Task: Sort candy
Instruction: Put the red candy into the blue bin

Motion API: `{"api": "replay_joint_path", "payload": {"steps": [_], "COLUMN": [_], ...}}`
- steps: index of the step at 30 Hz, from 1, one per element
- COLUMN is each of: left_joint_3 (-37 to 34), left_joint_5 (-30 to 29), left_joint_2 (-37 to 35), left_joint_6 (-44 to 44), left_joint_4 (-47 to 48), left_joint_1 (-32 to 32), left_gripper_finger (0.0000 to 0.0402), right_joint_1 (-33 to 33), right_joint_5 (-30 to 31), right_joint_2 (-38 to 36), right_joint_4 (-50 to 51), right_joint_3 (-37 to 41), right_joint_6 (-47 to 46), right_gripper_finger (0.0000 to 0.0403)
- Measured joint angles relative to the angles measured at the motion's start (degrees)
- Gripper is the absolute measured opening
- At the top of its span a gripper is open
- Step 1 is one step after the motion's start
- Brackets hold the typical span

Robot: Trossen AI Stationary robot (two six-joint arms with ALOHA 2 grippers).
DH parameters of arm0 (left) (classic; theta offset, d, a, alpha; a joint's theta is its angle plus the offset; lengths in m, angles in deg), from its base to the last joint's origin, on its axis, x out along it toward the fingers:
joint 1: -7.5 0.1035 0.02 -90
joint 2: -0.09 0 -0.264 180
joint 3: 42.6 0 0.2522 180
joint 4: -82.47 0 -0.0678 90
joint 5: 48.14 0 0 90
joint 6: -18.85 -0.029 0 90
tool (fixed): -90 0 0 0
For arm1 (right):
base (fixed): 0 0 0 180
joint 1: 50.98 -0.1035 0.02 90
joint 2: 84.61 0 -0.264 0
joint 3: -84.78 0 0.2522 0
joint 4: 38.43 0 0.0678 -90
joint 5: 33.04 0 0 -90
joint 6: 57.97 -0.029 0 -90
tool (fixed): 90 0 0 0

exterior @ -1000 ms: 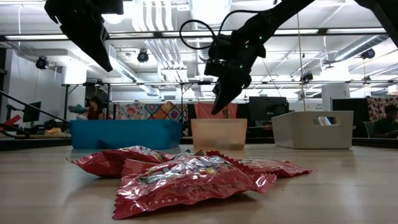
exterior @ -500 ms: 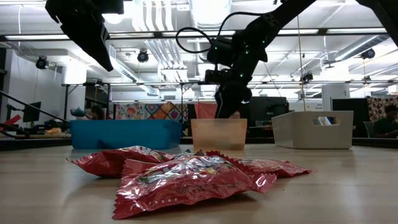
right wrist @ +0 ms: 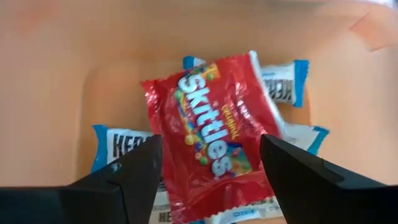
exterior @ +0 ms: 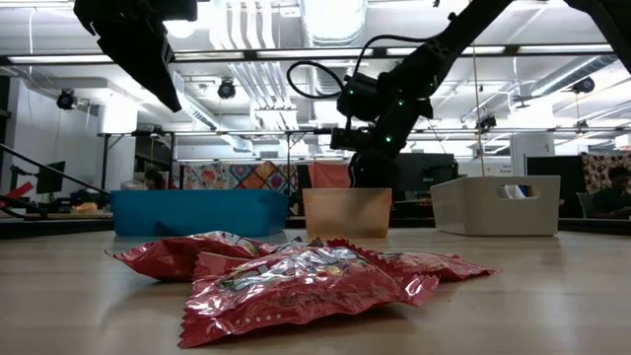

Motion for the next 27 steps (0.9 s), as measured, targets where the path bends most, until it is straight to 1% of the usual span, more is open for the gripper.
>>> {"api": "replay_joint_path", "payload": {"steps": [6,10,14,20,22,27], "left_joint_3": [0.0,0.0,0.0,0.0,0.0,0.0], "left_joint_5": [0.0,0.0,0.0,0.0,0.0,0.0], "left_joint_2": [0.0,0.0,0.0,0.0,0.0,0.0], "left_joint_6": [0.0,0.0,0.0,0.0,0.0,0.0], "left_joint_4": [-0.2,-0.2,-0.2,-0.3,-0.3,-0.3], "left_joint_1": [0.0,0.0,0.0,0.0,0.0,0.0], "left_gripper_finger": [0.0000,0.0000,0.0000,0.0000,0.0000,0.0000], "right_joint_1": [0.0,0.0,0.0,0.0,0.0,0.0], "right_joint_5": [-0.1,-0.4,-0.2,0.0,0.0,0.4], "right_joint_2": [0.0,0.0,0.0,0.0,0.0,-1.3], "right_joint_4": [-4.4,-5.5,-5.8,-6.9,-7.4,-8.1], "right_joint_3": [2.9,3.7,3.5,3.4,3.4,3.4], "right_joint_6": [-1.2,-1.4,-1.9,-1.1,-1.1,-0.9], "right_gripper_finger": [0.0234,0.0199,0.0138,0.0025,0.0015,0.0009]}}
